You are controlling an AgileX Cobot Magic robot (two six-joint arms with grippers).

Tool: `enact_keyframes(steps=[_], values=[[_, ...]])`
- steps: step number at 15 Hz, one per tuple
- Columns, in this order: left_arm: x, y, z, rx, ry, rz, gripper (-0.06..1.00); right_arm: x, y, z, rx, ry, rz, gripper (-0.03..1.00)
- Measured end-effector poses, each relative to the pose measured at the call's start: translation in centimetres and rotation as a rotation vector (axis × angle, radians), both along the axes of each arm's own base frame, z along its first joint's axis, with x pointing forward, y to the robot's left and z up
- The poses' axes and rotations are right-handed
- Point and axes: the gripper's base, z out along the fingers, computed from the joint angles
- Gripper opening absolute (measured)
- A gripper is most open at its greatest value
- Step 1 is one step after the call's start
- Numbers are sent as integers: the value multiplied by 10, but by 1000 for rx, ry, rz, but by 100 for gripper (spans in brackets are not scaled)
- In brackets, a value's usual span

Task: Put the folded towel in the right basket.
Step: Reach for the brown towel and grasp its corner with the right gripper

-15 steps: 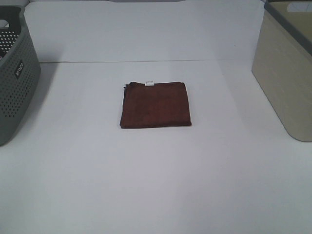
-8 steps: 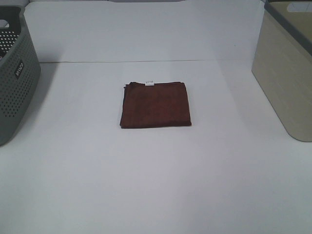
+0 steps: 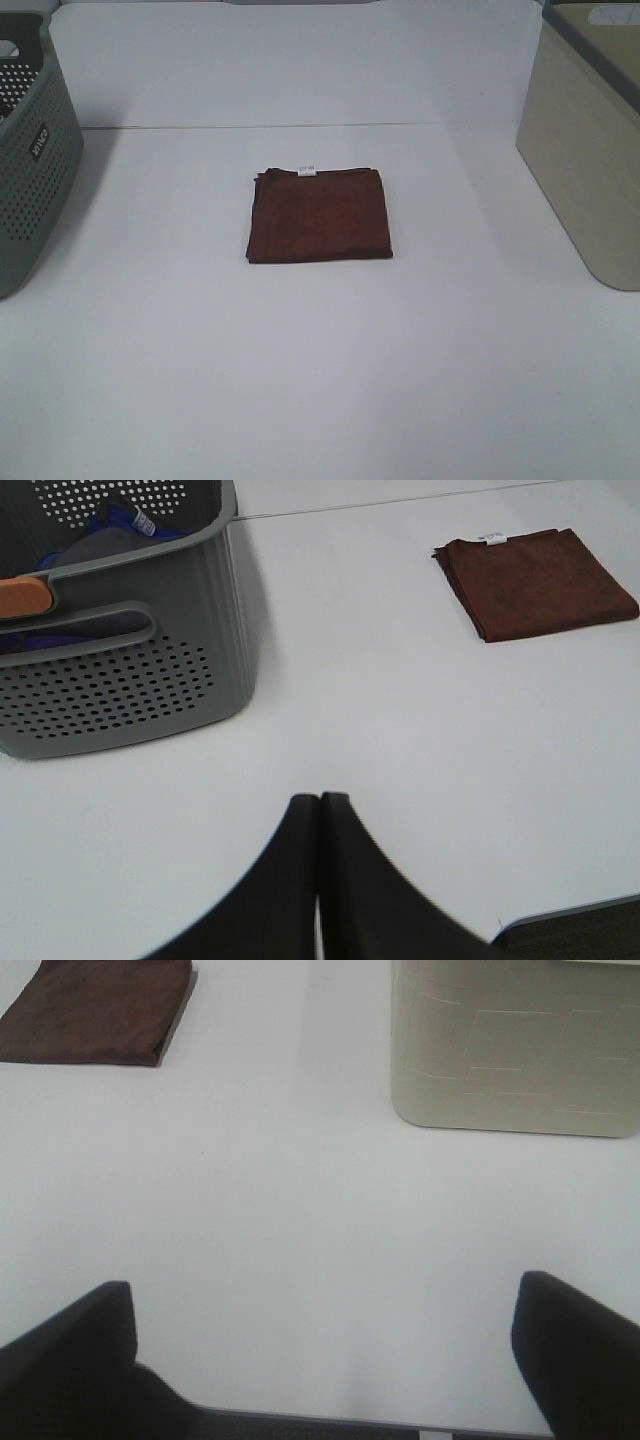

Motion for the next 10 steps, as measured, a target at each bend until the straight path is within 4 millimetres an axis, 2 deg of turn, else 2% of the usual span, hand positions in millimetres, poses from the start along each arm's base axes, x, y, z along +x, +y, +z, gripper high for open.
enact_keyframes(steps=[10], values=[[0, 0, 0, 0, 0, 0, 0, 0, 0, 0, 0, -1, 0, 98]])
